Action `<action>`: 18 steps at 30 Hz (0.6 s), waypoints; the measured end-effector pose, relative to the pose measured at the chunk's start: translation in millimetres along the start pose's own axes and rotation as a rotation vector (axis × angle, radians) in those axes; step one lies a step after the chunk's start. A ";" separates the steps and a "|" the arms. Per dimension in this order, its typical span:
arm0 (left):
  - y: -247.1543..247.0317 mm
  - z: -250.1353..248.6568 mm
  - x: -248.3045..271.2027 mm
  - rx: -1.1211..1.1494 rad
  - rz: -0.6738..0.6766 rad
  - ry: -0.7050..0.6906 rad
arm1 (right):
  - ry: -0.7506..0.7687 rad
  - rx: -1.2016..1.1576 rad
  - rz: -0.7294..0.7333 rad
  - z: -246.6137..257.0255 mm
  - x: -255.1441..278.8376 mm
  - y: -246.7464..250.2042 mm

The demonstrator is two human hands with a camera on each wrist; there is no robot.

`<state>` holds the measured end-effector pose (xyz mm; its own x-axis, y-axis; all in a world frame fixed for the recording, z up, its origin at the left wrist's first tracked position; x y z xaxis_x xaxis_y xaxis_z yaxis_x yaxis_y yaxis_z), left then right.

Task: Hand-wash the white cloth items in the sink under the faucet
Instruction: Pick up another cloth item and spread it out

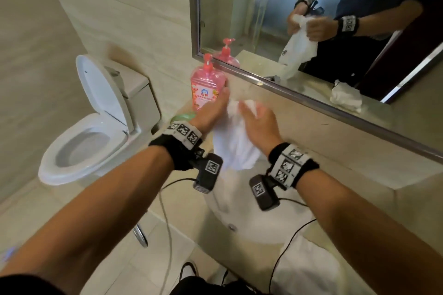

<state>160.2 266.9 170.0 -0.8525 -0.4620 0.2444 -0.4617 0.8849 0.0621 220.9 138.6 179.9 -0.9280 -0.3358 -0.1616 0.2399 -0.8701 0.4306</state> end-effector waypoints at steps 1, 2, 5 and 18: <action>-10.2 -1.7 -0.4 0.033 0.002 0.008 | 0.013 -0.001 0.001 7.5 2.7 -9.3; -19.1 -2.9 0.1 0.035 0.009 0.006 | -0.012 0.002 -0.024 8.8 -0.7 -11.5; -31.4 -10.6 5.2 -0.184 0.058 -0.086 | -0.120 -0.039 -0.123 1.6 -11.1 -2.0; 8.2 19.5 5.6 -1.064 0.370 -0.199 | 0.096 0.229 0.376 -4.3 -10.4 -16.6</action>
<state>146.8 270.4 153.0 -0.9604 -0.0803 0.2668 0.1863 0.5269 0.8292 227.8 155.0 170.6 -0.7550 -0.6548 -0.0337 0.4760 -0.5827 0.6587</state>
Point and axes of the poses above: each hand's wrist, its own x-axis away from the middle knuckle, its own y-axis out of the back of the hand, z = x × y, the point moved 10 cm from there along -x, towards the middle knuckle, and after that the axes turned 6 degrees about -z, right-handed, at the moved point
